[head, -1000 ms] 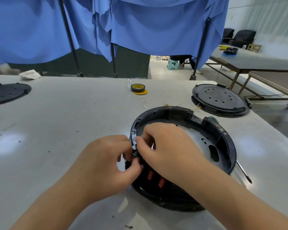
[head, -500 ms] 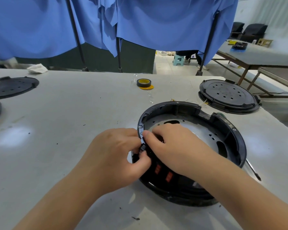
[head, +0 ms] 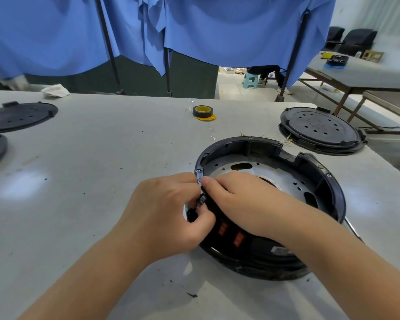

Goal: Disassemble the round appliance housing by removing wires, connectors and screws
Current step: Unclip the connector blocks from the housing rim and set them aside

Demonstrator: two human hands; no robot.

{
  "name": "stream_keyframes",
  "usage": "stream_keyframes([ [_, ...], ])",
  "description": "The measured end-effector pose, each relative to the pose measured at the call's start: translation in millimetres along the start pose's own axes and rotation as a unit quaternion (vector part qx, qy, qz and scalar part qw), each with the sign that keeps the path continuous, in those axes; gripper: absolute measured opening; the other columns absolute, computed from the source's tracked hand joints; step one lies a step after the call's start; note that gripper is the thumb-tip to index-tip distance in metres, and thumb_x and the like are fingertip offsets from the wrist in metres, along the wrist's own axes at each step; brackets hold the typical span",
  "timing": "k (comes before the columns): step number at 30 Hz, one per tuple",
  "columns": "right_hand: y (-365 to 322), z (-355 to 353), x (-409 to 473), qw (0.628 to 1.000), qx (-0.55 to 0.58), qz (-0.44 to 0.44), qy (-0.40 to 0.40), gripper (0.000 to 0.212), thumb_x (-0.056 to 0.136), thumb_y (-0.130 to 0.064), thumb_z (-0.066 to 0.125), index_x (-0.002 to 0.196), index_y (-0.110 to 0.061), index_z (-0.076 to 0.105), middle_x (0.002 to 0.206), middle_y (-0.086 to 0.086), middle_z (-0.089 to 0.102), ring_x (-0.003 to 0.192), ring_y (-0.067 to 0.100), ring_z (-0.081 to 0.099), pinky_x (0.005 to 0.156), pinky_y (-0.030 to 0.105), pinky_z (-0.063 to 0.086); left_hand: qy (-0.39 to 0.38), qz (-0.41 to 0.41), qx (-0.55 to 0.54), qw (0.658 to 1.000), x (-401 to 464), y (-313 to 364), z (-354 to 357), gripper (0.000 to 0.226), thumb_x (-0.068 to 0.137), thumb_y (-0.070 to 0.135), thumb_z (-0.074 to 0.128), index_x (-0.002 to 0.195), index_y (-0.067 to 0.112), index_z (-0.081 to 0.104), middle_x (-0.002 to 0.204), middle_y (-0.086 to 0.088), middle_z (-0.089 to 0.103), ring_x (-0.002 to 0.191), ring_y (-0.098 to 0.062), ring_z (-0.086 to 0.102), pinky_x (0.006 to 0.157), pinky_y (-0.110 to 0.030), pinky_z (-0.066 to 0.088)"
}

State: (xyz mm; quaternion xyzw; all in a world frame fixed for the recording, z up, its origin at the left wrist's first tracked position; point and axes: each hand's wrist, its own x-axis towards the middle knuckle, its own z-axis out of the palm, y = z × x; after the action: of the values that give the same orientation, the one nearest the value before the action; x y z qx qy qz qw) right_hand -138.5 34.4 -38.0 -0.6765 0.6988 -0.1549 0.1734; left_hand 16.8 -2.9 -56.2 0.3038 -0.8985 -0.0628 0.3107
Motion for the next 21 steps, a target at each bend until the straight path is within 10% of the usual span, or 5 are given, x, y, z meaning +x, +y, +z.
stream_keyframes([
  [21,-0.3,4.1,9.6,0.993,0.097,0.014,-0.068,0.059,0.099,-0.052,0.017,0.075,-0.023,0.062,0.07,0.001,0.071,0.067,0.018,0.067,0.058,0.016,0.043,0.009,0.019,-0.036,0.999,0.1,-3.5,3.7,0.022,0.069,0.028,0.049,0.055,0.011,0.046,0.055,0.003,0.046,0.049,-0.023,0.046,0.045,-0.037,0.042],
])
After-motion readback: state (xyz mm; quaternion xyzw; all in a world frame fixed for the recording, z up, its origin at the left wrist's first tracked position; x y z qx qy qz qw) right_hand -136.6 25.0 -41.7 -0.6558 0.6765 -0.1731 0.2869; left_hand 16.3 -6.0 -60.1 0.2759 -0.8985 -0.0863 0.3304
